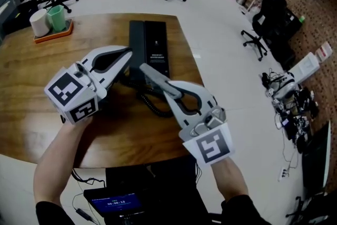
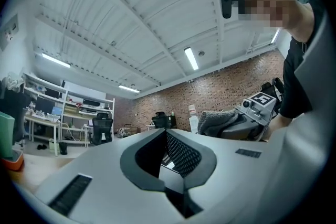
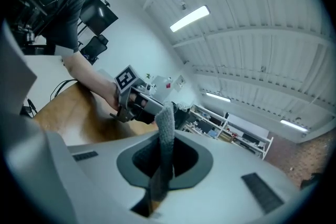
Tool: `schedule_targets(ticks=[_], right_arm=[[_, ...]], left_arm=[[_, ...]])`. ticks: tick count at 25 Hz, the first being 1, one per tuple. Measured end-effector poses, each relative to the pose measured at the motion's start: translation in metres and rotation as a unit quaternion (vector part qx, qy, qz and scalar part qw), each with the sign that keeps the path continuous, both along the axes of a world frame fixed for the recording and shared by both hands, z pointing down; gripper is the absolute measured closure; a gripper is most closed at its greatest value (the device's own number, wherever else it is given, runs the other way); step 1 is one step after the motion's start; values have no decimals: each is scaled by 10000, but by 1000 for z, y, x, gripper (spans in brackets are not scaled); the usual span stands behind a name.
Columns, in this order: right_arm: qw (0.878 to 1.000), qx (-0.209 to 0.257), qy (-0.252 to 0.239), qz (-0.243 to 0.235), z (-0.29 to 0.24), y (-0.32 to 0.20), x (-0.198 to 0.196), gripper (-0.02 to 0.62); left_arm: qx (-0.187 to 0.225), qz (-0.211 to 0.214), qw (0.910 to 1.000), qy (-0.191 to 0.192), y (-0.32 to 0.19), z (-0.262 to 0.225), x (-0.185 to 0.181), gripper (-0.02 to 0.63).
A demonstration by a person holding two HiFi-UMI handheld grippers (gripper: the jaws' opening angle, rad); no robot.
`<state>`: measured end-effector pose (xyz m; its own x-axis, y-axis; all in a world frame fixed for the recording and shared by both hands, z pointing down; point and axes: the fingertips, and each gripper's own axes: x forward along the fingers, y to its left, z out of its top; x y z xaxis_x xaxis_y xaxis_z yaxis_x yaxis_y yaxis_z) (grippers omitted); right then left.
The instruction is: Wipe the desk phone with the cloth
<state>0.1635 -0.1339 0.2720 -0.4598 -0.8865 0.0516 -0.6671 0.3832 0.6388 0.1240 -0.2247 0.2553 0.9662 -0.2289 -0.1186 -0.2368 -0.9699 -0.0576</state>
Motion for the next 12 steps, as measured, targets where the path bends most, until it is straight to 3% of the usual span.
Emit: schedule_targets(ticks=[12], right_arm=[[10000, 1, 32, -48, 2, -2, -4, 571]], left_arm=[[34, -102, 9998, -147, -6, 8, -1, 612]])
